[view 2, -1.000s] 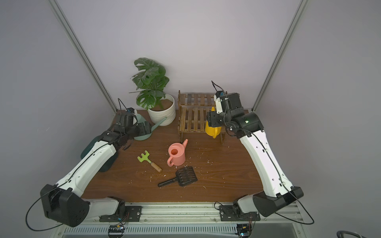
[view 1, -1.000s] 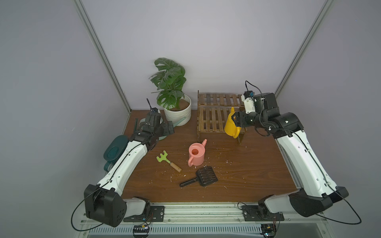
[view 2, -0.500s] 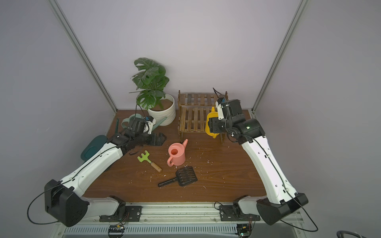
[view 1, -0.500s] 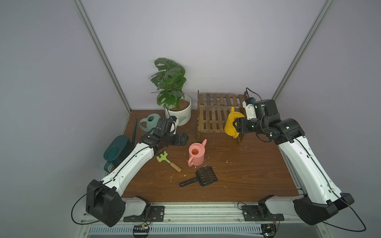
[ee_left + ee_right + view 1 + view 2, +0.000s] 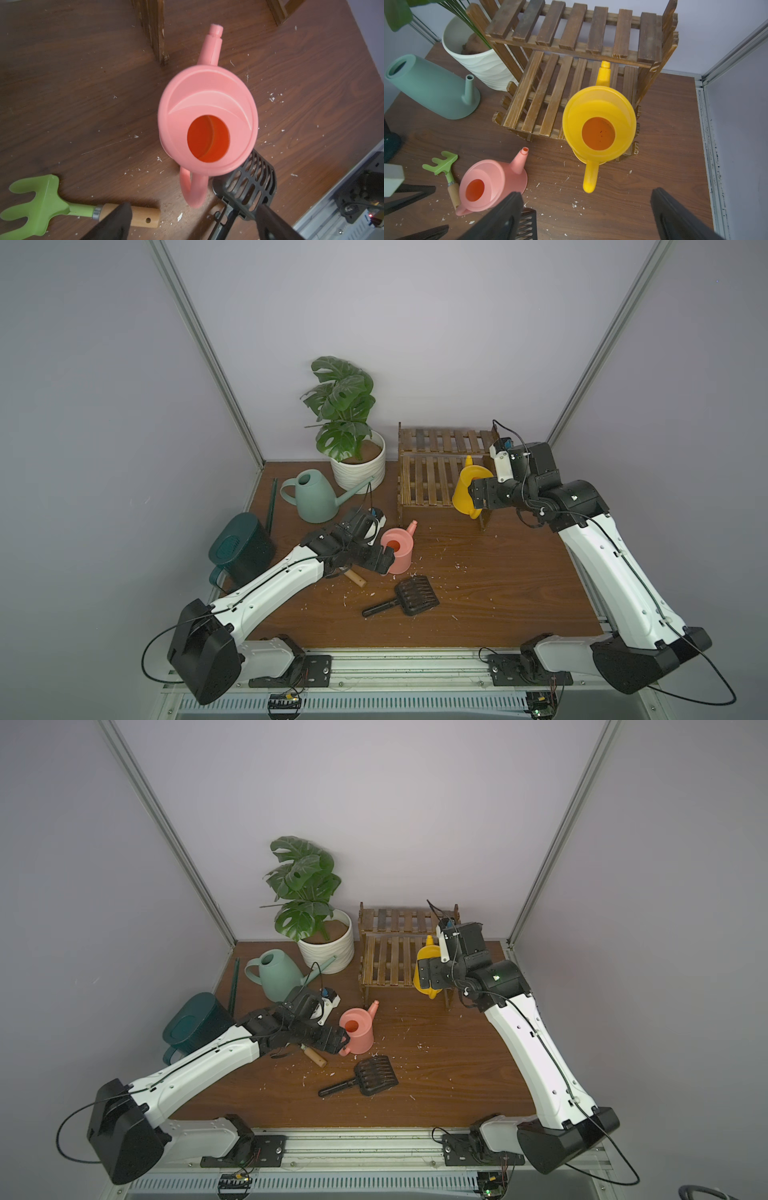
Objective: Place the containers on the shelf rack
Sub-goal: 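Pick up a container from the center of the board.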
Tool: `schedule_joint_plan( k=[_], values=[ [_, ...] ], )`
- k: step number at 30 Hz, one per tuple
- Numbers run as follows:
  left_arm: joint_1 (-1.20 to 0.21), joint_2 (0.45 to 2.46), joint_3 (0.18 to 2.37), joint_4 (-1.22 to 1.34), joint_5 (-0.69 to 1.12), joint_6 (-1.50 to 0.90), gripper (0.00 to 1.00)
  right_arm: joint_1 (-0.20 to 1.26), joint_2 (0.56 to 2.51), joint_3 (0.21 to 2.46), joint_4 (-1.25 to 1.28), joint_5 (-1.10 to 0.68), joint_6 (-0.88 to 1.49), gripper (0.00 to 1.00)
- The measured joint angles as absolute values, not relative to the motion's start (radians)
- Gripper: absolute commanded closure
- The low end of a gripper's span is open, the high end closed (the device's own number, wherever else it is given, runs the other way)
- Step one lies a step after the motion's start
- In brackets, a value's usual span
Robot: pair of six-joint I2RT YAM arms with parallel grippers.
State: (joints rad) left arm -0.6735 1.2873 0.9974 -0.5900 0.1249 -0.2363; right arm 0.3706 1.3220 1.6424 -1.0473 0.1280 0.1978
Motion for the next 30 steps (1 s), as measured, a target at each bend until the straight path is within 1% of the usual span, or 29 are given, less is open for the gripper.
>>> schedule_joint_plan(
  k=[3, 8, 10, 19, 24, 30],
  values=[
    [-0.706, 1.297, 0.991, -0.585, 0.094, -0.234, 0.08, 0.371, 1.322, 1.626, -1.038, 0.136, 0.197, 0.01],
    [-0.737, 1.326, 0.952, -0.563, 0.038, -0.238, 0.20, 0.371, 1.313, 1.601, -1.031, 0.142, 0.194, 0.01],
    [-0.740, 1.326, 0.919, -0.525, 0.025, -0.247, 0.20, 0.370, 1.309, 1.597, -1.030, 0.144, 0.193, 0.01],
    [-0.743, 1.325, 0.775, -0.340, -0.017, -0.294, 0.31, 0.366, 1.292, 1.586, -1.024, 0.148, 0.193, 0.02],
    [-0.743, 1.340, 0.751, -0.269, -0.015, -0.310, 0.41, 0.364, 1.292, 1.586, -1.024, 0.148, 0.194, 0.02],
    [-0.746, 1.344, 0.740, -0.228, -0.012, -0.315, 0.57, 0.364, 1.292, 1.586, -1.024, 0.147, 0.194, 0.03]
  ],
)
